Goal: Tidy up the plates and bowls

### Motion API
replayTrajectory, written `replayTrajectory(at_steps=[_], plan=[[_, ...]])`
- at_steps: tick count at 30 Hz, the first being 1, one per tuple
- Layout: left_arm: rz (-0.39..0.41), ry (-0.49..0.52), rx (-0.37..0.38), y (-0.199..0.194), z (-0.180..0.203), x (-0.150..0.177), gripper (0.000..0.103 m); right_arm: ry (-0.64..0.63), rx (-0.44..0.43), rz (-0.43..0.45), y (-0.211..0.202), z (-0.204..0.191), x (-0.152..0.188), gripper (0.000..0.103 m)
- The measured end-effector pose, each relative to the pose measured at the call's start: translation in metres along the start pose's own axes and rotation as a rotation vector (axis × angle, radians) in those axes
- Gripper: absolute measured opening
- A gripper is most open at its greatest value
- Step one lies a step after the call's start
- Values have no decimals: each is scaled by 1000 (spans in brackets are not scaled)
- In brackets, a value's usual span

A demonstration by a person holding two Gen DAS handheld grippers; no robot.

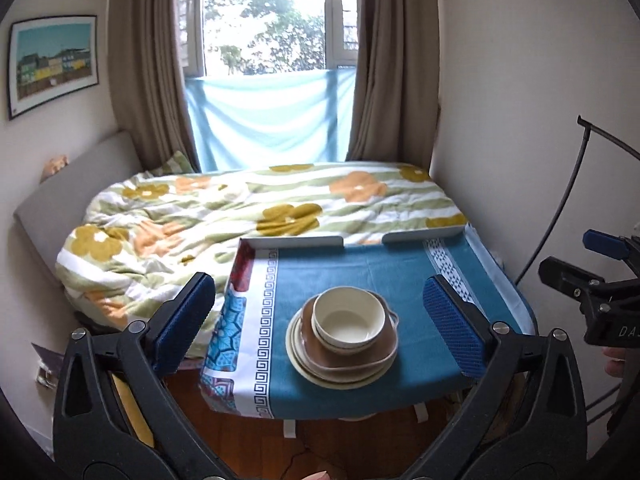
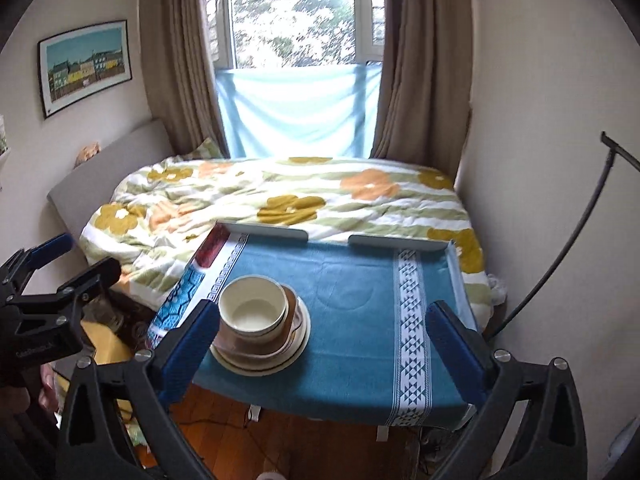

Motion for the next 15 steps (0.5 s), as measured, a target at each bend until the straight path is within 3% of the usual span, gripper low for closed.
replayTrajectory(at_steps=[5, 15], plan=[[48, -13, -11, -19, 0, -2, 103, 40, 48, 122, -24, 7, -6, 102], [88, -2, -48, -32, 0, -4, 103, 37, 57, 143, -31, 3, -1, 102]])
Point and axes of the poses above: each gripper's, at about its wrist camera, not at the fingertips, and y roughly the way its jaws point, z to its right, x to its underside, the point moved 6 cm from there along y, roughly the way its jaws point, and after that the axes turned 6 degrees about y, right-handed, at the moved point
